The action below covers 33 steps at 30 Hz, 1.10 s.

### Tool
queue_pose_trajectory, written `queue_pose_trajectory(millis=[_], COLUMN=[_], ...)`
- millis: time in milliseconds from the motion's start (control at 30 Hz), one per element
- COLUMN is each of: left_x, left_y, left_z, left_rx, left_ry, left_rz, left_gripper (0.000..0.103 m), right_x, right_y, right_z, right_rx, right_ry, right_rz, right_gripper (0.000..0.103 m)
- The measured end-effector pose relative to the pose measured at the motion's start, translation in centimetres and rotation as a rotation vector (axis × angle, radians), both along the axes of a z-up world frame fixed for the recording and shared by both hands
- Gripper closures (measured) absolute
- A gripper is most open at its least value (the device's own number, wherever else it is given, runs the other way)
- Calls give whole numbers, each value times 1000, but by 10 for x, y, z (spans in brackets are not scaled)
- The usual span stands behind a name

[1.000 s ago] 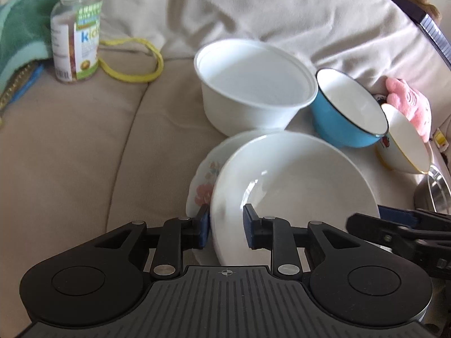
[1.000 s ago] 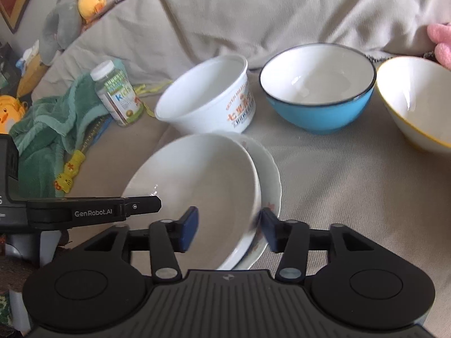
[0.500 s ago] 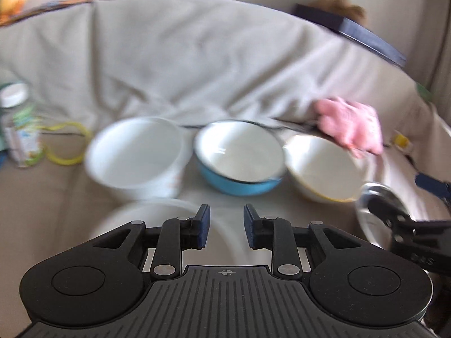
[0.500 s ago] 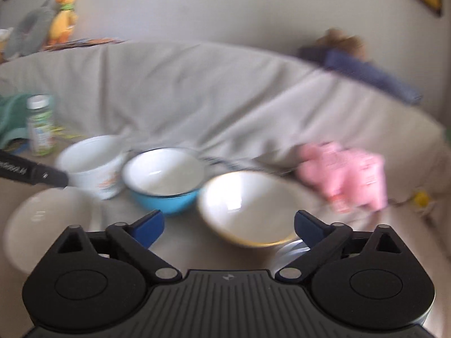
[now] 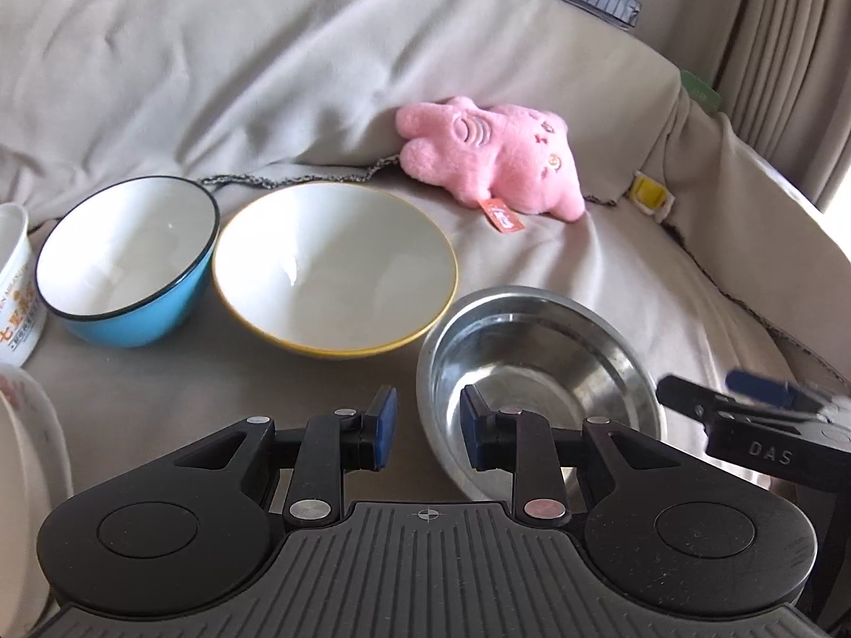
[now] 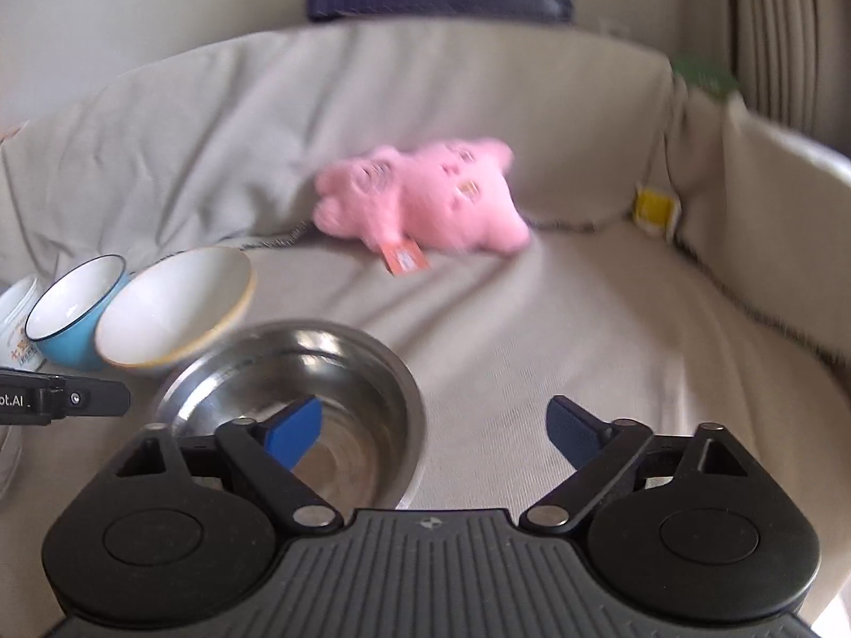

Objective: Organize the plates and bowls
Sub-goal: 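Grasp the steel bowl's rim with the right tool and lift, then lower the steel bowl into the white bowl and open the right tool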

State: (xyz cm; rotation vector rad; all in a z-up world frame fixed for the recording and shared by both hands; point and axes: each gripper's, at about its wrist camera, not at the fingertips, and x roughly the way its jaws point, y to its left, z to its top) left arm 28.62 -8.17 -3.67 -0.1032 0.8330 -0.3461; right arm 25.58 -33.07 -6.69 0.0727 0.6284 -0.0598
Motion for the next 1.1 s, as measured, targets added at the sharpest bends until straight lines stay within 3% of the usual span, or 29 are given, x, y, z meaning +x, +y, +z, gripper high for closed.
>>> queue_pose_trajectory(millis=[167, 300, 367, 433, 500, 567, 733, 833, 933, 1100], left_x=[9, 20, 29, 34, 35, 31, 5, -21, -45, -77], left_y=[-5, -20, -23, -22, -21, -21, -12, 1, 27, 97], left_z=[-3, -19, -34, -48, -58, -59, -40, -24, -4, 38], left_rx=[-33, 56, 54, 1, -61, -81, -45, 8, 30, -12], left_ry=[19, 39, 93, 158, 194, 185, 98, 48, 7, -40], left_rz=[19, 41, 63, 72, 62, 44, -8, -39, -38, 43], left_gripper=[74, 74, 74, 74, 74, 71, 74, 74, 74, 74], right_x=[2, 18, 26, 36, 42, 38, 13, -11, -33, -49], right_y=[-32, -28, -23, -16, -9, 1, 28, 43, 62, 107], right_z=[-22, -35, -39, -44, -49, -49, -43, -36, -21, 19], right_rx=[254, 292, 294, 313, 330, 294, 186, 189, 200, 220], right_ry=[42, 76, 101, 146, 191, 192, 210, 210, 185, 124], right_rz=[0, -4, 0, 28, 54, 55, 89, 117, 155, 271], right_gripper=[20, 28, 37, 67, 80, 81, 81, 81, 81, 81])
